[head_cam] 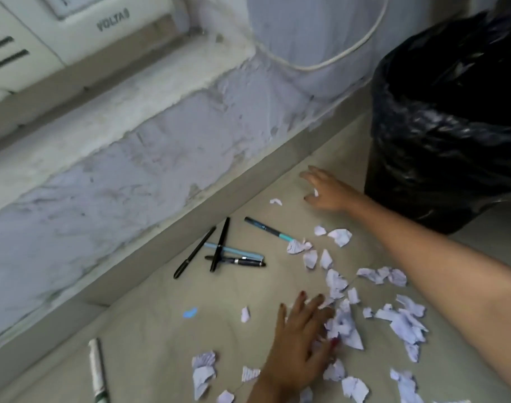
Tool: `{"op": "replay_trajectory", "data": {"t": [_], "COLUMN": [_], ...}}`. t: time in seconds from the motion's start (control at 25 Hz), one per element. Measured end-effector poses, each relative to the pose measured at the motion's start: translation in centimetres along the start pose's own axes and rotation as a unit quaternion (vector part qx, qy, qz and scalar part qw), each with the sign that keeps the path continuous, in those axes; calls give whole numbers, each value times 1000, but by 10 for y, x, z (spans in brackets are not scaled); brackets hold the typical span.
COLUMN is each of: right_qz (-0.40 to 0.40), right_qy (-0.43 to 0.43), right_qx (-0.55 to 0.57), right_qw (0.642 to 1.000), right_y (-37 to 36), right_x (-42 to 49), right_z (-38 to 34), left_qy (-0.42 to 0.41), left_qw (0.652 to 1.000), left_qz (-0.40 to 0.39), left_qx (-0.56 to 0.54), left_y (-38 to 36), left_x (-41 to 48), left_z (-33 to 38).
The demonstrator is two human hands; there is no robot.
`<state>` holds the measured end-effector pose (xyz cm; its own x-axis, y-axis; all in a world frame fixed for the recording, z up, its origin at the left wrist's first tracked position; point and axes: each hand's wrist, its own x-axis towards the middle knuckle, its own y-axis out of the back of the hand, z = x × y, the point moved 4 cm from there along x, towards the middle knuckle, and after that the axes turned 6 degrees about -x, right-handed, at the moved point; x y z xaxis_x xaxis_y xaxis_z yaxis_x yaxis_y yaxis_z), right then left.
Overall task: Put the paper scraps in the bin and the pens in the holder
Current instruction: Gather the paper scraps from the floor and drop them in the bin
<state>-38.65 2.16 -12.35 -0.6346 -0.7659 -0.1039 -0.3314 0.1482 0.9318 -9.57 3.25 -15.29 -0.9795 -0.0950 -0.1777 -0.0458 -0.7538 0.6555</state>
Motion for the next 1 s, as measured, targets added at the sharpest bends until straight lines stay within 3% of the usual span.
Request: {"op": "replay_trajectory", "data": {"t": [0.08, 0.16, 0.24, 0.36, 0.44, 0.52, 0.56, 0.64, 0.72, 0.76, 0.8, 0.88, 1.0], "right_qz": [-44, -47, -49, -7, 15, -11, -31, -67, -107, -105, -83, -41, -104], "right_qy": [38, 108, 152, 131, 103, 108, 121, 144, 171, 182, 188, 174, 160], "right_qx": [-16, -78, -135, -85, -23, 36, 70, 133, 162, 170, 169, 150, 81], "right_qw": [998, 990, 978, 988, 994, 993, 990, 978, 966, 963, 964, 972, 978], "right_y": [-27, -48, -62, -59, -56, -62, -66, -72, -71, -69, -63, -50, -56], "right_x": [17, 17, 10, -16, -51, -97, -121, -163, -194, -198, -196, -174, -123], "right_z": [-10, -31, -42, -25, -5, -1, -8, -31, -52, -58, -62, -64, -62], "left_qy": [8, 29, 57, 138, 256, 396, 432, 366, 199, 133, 88, 72, 131], "left_qw": [990, 968, 937, 889, 856, 822, 823, 881, 954, 973, 978, 956, 919], "left_qz": [87, 203, 313, 428, 448, 408, 368, 289, 216, 189, 182, 250, 330], "left_qx": [-110, -146, -142, -81, -17, 12, 27, 76, 50, -1, -57, -137, -172], "left_y": [19, 48, 76, 106, 111, 99, 89, 65, 37, 27, 24, 34, 64], "left_x": [0, 3, -1, -31, -60, -80, -82, -70, -49, -42, -38, -32, -21], "left_z": [-2, -13, -31, -70, -99, -116, -115, -96, -64, -49, -36, -26, -33]}}
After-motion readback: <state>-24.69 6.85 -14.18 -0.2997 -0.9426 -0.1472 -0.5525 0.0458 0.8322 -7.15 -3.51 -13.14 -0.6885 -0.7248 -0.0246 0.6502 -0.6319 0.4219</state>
